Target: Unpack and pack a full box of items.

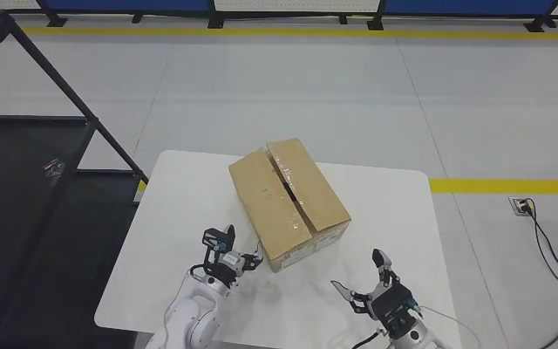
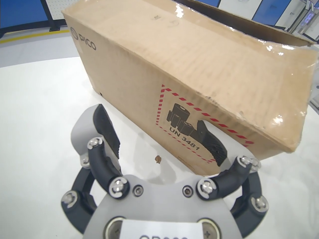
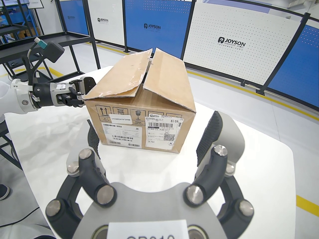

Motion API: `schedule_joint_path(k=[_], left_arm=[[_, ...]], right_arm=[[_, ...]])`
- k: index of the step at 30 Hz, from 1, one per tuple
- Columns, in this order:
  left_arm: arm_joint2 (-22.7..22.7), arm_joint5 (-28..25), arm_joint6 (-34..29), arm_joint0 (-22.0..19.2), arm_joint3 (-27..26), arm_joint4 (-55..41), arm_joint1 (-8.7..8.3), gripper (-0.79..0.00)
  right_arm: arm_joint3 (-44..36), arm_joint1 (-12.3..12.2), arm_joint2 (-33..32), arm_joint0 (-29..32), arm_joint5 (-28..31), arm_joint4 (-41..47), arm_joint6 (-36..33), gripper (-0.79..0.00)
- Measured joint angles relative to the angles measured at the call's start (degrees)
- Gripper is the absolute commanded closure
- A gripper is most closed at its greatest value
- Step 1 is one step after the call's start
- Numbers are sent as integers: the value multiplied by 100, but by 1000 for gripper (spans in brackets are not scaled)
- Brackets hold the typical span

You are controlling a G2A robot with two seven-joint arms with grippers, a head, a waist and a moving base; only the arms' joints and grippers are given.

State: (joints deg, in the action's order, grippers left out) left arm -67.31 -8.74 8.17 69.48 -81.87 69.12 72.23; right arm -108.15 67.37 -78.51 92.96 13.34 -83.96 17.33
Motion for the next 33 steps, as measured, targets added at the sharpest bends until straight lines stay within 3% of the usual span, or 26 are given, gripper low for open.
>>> schedule_joint_path(k=[23, 33], left_arm=[[797, -265, -340, -447, 153, 230, 214, -785], [875, -329, -179, -485, 211, 272, 266, -785]], right_arm=[[4, -23, -360, 200, 179, 267, 151, -785], [81, -1, -499, 371, 170, 1026, 106, -785]])
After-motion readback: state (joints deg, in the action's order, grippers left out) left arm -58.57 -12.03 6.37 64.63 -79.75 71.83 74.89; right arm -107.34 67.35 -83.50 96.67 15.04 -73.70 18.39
